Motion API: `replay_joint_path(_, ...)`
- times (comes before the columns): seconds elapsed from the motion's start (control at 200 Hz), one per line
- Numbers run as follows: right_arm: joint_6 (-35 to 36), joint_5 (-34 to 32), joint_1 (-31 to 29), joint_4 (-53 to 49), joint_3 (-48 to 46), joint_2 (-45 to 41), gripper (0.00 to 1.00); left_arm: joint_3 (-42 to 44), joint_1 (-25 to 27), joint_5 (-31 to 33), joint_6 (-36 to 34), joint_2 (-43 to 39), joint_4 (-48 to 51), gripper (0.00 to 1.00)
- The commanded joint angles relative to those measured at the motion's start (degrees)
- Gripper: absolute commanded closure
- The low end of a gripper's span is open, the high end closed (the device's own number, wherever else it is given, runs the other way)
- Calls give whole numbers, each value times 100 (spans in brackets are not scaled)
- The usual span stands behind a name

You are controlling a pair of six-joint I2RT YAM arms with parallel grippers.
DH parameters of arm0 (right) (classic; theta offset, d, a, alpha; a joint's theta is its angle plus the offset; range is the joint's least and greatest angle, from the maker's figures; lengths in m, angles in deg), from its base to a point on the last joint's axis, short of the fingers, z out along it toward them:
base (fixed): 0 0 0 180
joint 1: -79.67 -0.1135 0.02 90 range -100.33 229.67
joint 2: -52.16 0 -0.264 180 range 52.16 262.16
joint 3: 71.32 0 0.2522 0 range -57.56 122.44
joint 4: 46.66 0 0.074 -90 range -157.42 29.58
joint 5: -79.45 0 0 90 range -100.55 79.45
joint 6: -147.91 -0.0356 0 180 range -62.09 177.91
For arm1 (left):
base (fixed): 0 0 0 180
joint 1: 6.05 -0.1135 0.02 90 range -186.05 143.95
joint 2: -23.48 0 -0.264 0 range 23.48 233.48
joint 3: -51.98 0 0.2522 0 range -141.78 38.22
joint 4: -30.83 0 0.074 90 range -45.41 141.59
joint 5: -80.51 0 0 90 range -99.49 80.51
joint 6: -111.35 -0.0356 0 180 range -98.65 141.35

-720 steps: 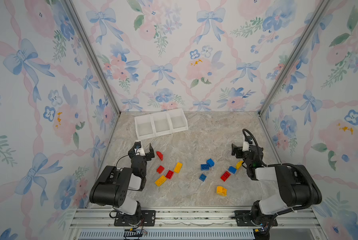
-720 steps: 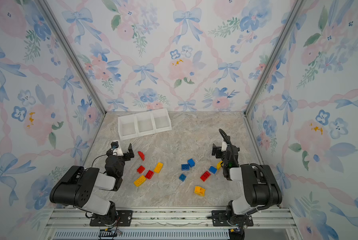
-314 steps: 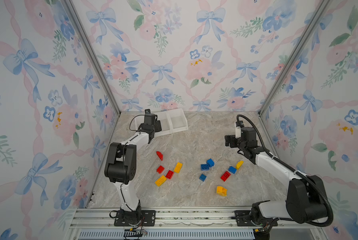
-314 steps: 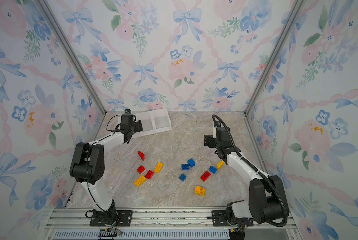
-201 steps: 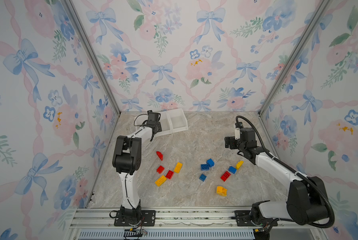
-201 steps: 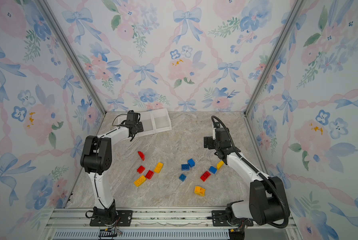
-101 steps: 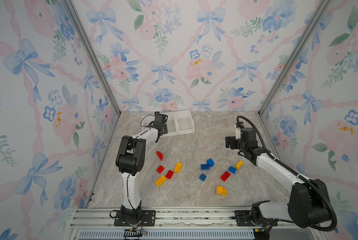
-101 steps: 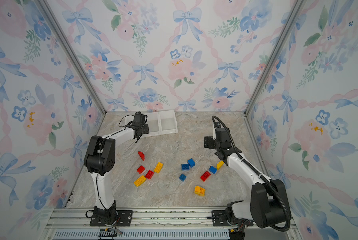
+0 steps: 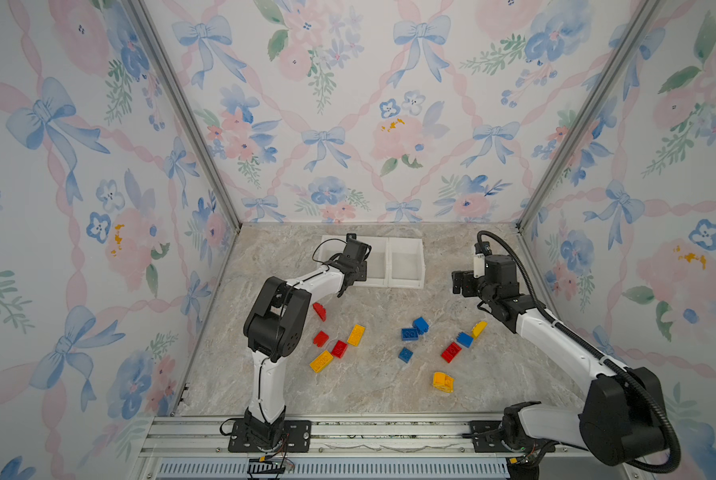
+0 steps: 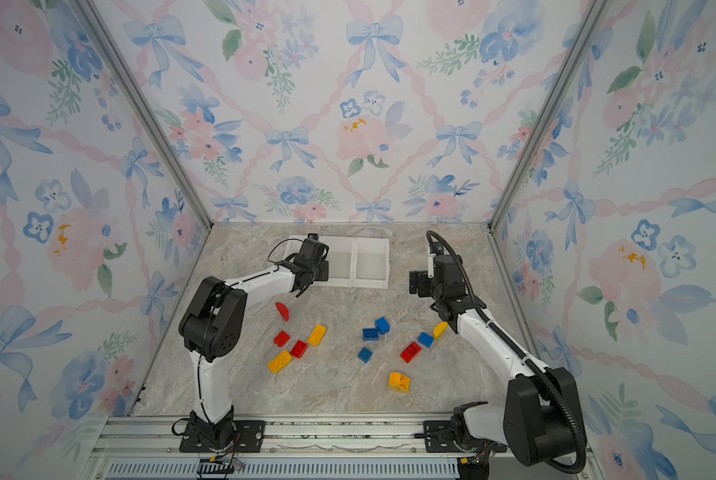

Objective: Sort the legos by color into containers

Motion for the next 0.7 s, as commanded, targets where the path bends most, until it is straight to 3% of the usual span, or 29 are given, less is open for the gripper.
replay_joint_path(0.0,-69,-82,-52,-195,-103,-200,3,162,219,-333,341,51,402,82)
replay_joint_path(0.42,-143,-212,-44,-487,-264,-616,3,275,770,-380,466,2,532,81)
replay_joint_path(0.69,-433,-293,36,-1029,-190,-794,3,251,816,-355,528,-131,529,58)
